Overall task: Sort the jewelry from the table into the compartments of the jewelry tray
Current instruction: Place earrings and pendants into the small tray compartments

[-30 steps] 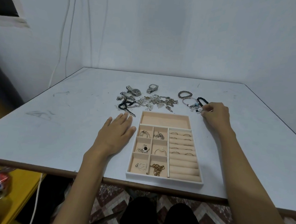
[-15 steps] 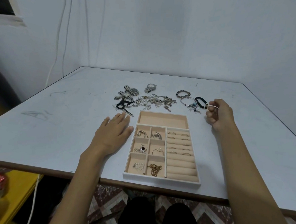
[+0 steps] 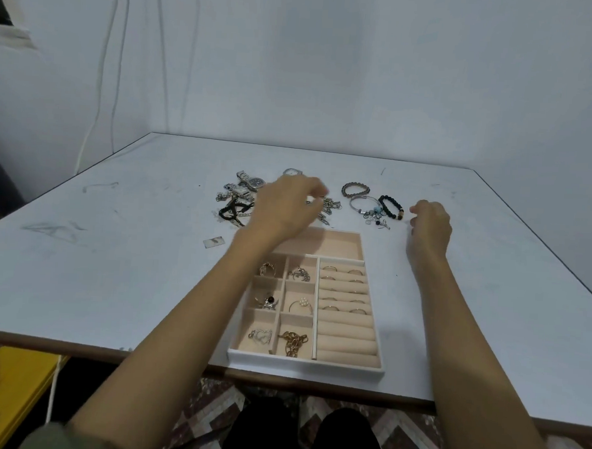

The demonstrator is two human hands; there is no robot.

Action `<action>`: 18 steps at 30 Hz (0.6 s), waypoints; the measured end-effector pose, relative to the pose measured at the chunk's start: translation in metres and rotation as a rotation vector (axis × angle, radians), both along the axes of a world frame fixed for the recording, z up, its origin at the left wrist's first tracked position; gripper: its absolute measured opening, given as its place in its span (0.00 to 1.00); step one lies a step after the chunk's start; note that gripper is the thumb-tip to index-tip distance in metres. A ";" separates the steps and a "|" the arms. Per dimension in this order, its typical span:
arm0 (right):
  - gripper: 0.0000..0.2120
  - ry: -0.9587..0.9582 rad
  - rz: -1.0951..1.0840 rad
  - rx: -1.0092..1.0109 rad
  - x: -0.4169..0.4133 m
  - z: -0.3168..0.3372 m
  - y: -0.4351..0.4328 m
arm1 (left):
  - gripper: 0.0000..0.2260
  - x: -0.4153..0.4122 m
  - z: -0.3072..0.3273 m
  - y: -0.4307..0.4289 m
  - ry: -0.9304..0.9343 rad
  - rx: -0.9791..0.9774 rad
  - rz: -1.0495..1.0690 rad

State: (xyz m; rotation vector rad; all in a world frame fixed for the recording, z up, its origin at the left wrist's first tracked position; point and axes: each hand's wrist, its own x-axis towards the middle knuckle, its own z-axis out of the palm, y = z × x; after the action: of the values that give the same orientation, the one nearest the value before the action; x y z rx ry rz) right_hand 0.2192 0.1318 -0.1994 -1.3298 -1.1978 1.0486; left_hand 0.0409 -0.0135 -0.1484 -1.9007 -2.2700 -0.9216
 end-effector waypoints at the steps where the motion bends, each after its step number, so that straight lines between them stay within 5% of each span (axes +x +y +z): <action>1: 0.07 0.054 0.018 -0.008 -0.001 0.000 0.002 | 0.12 0.010 0.004 0.014 0.058 -0.041 -0.034; 4: 0.14 0.059 0.069 -0.003 -0.001 -0.004 0.007 | 0.13 0.038 0.004 0.056 0.218 -0.168 -0.104; 9: 0.12 -0.051 0.121 0.065 0.004 -0.012 0.008 | 0.14 0.067 -0.015 0.099 0.485 -0.294 -0.151; 18: 0.19 0.041 0.068 0.055 0.010 -0.019 0.009 | 0.11 0.067 -0.029 0.109 0.513 -0.268 -0.221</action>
State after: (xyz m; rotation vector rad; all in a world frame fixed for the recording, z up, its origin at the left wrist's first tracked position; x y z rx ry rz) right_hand 0.2293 0.1404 -0.2186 -1.2272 -1.2402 1.0789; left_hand 0.1075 0.0957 -0.1777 -2.2014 -1.9744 -0.1011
